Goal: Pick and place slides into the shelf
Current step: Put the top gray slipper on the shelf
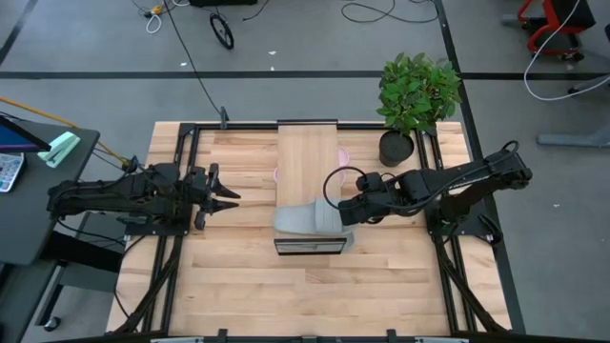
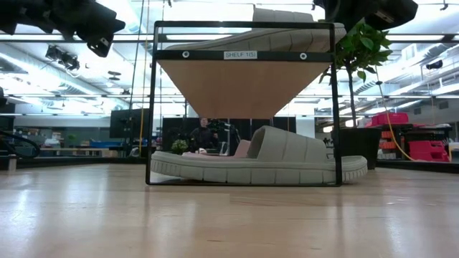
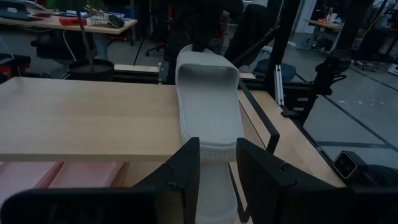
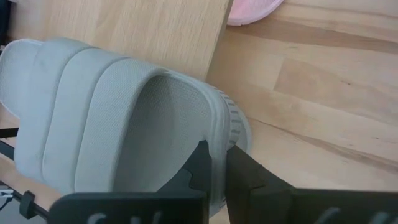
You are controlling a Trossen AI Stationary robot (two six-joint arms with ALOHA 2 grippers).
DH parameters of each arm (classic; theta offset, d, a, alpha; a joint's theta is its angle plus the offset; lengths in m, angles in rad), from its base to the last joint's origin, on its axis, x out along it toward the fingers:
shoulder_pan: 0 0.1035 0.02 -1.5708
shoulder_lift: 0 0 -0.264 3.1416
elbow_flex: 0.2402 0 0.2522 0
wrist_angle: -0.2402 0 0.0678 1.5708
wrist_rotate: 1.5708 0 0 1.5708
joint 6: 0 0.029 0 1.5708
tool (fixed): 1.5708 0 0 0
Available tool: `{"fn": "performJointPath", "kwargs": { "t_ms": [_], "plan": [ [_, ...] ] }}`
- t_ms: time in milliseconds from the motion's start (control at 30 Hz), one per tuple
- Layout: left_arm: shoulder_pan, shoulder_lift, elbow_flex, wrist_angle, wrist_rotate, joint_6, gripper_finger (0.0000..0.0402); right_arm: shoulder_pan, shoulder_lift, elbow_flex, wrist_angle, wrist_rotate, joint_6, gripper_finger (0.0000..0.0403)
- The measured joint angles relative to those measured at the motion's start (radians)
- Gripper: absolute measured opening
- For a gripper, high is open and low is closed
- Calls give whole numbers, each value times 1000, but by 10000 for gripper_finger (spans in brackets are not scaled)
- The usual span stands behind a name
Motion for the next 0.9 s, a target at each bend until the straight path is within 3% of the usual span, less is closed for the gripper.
{"fn": "performJointPath", "kwargs": {
  "t_ms": [900],
  "plan": [
    [0, 0, -1, -16, 0, 26, 107, -8, 0, 0, 12, -30, -45, 23]
  ]
}}
